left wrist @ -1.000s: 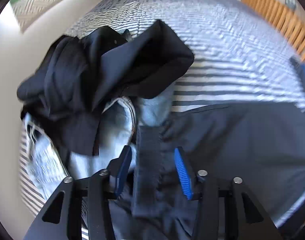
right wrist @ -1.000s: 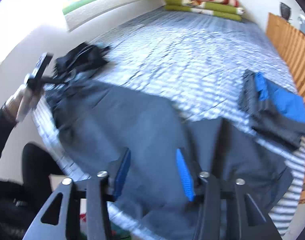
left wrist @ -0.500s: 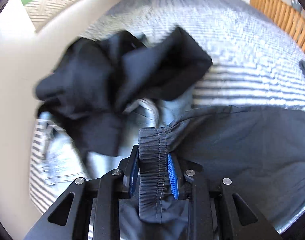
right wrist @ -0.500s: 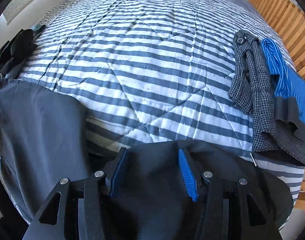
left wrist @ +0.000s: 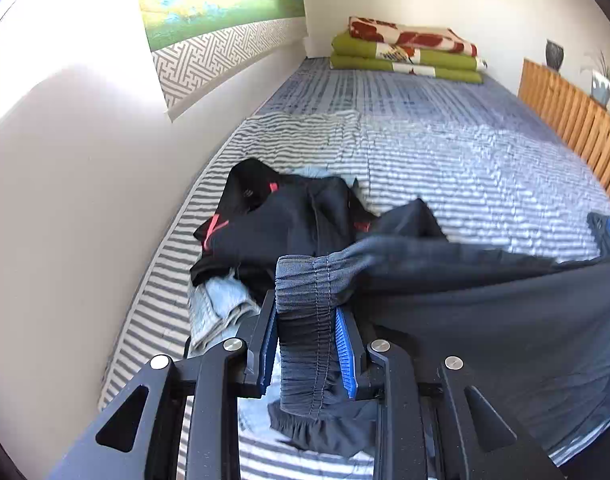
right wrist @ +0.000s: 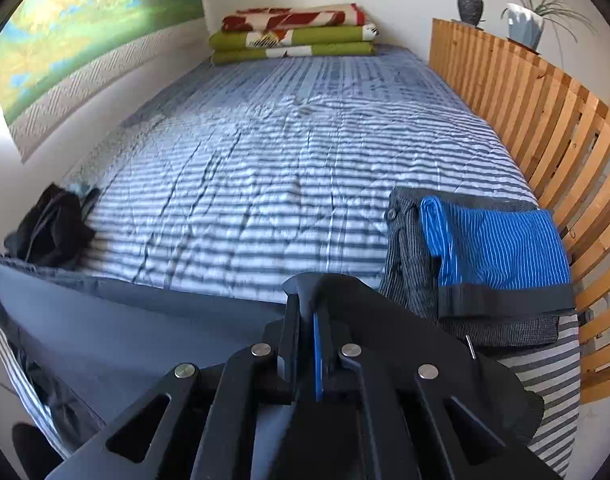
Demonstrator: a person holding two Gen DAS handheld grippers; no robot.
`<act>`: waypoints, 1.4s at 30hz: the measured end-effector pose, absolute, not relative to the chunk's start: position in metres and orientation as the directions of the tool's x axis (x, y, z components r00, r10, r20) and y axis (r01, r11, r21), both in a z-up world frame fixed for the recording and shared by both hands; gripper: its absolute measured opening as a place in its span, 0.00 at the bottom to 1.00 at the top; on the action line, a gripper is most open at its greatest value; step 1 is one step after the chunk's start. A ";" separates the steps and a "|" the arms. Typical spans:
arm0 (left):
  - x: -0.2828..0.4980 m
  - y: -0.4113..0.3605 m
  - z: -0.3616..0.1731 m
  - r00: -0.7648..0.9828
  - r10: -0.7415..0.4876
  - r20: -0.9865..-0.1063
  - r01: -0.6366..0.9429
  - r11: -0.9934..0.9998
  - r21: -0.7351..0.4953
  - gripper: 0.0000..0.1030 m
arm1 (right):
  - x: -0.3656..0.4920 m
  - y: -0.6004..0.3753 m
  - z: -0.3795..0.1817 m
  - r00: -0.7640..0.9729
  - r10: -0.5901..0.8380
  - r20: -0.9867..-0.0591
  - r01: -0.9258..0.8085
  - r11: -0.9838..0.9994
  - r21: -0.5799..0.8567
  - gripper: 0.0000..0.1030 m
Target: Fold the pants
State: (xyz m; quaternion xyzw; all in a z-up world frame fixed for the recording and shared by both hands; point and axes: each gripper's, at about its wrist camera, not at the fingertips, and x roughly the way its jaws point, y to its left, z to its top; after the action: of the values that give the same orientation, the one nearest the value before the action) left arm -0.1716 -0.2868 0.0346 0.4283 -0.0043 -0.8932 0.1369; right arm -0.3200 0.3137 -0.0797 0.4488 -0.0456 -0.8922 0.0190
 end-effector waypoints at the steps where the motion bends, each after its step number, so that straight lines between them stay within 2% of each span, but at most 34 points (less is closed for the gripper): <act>1: -0.180 -0.287 0.035 -0.594 -0.257 -0.762 0.238 -0.961 0.139 0.27 | -0.327 0.313 -0.079 -0.600 -0.068 -0.797 -0.018 -0.995 0.099 0.05; 3: -0.200 -0.286 0.028 -0.585 -0.294 -0.756 0.248 -0.952 0.179 0.27 | -0.350 0.306 -0.089 -0.590 -0.048 -0.806 -0.035 -0.996 0.085 0.05; 7: -0.252 -0.291 -0.010 -0.503 -0.282 -0.817 0.240 -0.954 0.182 0.32 | -0.390 0.291 -0.128 -0.529 0.038 -0.848 -0.071 -0.997 0.000 0.09; 10: -0.270 -0.296 -0.034 -0.435 -0.299 -0.849 0.266 -0.944 0.196 0.35 | -0.392 0.295 -0.142 -0.502 -0.011 -0.865 -0.101 -0.992 0.071 0.17; 14: -0.251 -0.309 -0.031 -0.462 -0.209 -0.862 0.296 -0.952 0.072 0.41 | -0.372 0.295 -0.129 -0.521 -0.008 -0.853 -0.069 -0.996 0.051 0.23; 19: -0.202 -0.331 -0.021 -0.478 -0.226 -0.849 0.337 -0.939 0.060 0.41 | -0.329 0.296 -0.098 -0.555 -0.113 -0.824 -0.003 -0.990 0.138 0.25; 22: -0.176 -0.344 -0.029 -0.457 -0.270 -0.847 0.366 -0.925 0.098 0.41 | -0.292 0.279 -0.094 -0.549 -0.129 -0.826 0.073 -0.992 0.106 0.25; 25: -0.156 -0.338 -0.045 -0.438 -0.215 -0.873 0.348 -0.936 0.056 0.41 | -0.257 0.263 -0.101 -0.519 -0.192 -0.833 0.150 -0.980 0.132 0.25; 27: -0.149 -0.314 -0.066 -0.386 -0.171 -0.907 0.255 -0.964 0.074 0.42 | -0.227 0.245 -0.114 -0.490 -0.218 -0.844 0.223 -0.967 0.121 0.25; 29: -0.153 -0.292 -0.093 -0.320 -0.207 -0.925 0.182 -0.971 0.154 0.44 | -0.203 0.227 -0.128 -0.457 -0.237 -0.857 0.291 -0.951 0.108 0.27; 31: -0.157 -0.277 -0.117 -0.276 -0.232 -0.933 0.156 -0.968 0.195 0.63 | -0.181 0.206 -0.144 -0.405 -0.254 -0.878 0.357 -0.928 0.104 0.27; 34: -0.162 -0.266 -0.135 -0.281 -0.285 -0.917 0.146 -0.956 0.252 0.66 | -0.159 0.175 -0.160 -0.337 -0.289 -0.896 0.433 -0.893 0.125 0.29; 35: -0.162 -0.265 -0.138 -0.281 -0.292 -0.914 0.148 -0.954 0.259 0.65 | -0.153 0.161 -0.166 -0.322 -0.296 -0.899 0.464 -0.877 0.123 0.29; 36: -0.161 -0.263 -0.139 -0.284 -0.300 -0.911 0.151 -0.952 0.266 0.59 | -0.148 0.151 -0.170 -0.315 -0.297 -0.901 0.486 -0.866 0.116 0.32; 37: -0.160 -0.261 -0.138 -0.284 -0.302 -0.910 0.151 -0.951 0.269 0.45 | -0.146 0.139 -0.174 -0.302 -0.301 -0.905 0.515 -0.850 0.111 0.36; 39: -0.153 -0.259 -0.129 -0.287 -0.294 -0.912 0.161 -0.953 0.257 0.28 | -0.141 0.112 -0.185 -0.262 -0.300 -0.917 0.588 -0.803 0.094 0.39; 42: -0.133 -0.271 -0.094 -0.336 -0.268 -0.903 0.225 -0.954 0.199 0.24 | -0.134 0.093 -0.197 -0.279 -0.239 -0.930 0.644 -0.765 0.004 0.39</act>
State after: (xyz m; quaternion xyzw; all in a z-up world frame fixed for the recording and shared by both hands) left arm -0.1329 -0.2706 -0.0938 0.5563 -0.0192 -0.8170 0.1509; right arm -0.1335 0.0929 -0.1970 0.5290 0.1912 -0.7764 0.2842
